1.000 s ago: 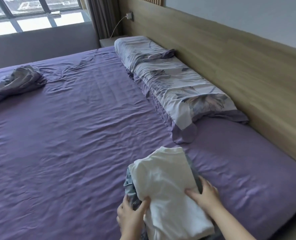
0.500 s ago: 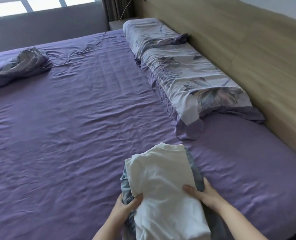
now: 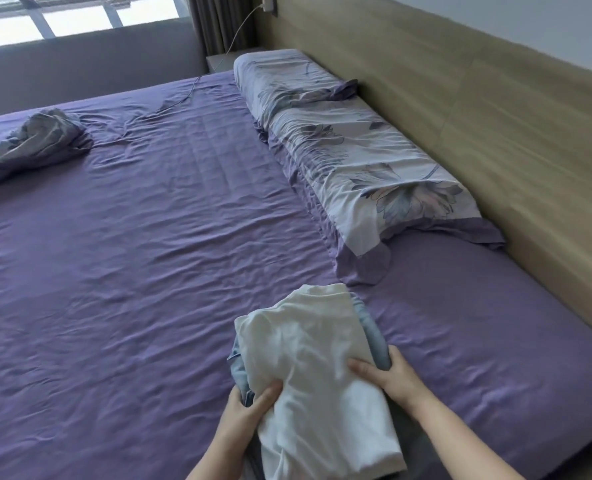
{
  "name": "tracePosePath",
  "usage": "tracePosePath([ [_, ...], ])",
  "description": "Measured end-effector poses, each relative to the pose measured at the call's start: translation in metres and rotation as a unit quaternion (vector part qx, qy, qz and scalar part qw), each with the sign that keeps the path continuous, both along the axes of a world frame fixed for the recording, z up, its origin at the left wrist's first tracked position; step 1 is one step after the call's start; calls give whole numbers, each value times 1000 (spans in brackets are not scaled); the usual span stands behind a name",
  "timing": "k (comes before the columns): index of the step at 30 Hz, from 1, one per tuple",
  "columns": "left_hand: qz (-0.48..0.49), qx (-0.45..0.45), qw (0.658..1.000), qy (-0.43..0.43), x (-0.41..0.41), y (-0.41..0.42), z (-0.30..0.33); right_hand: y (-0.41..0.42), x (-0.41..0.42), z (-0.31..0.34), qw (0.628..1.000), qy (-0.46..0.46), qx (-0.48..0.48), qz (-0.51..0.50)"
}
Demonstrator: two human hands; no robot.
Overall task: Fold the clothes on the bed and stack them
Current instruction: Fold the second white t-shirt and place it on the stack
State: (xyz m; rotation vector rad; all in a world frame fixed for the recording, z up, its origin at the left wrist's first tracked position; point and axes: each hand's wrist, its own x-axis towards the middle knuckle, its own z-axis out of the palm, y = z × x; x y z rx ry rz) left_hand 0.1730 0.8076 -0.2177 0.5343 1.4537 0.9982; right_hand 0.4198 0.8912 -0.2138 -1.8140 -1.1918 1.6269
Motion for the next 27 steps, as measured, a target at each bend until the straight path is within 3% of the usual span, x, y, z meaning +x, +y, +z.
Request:
tracePosePath([
  [11,-21,13,999,-33,76,71,36,48,84,60,993,-38,82,-73],
  [22,-34,5,997,-63,209,140,29,120,206,73,990,-116,42,-61],
  [27,-19,-14,999,-45,237,150,3,132,234,45,987,-154,14,-41],
])
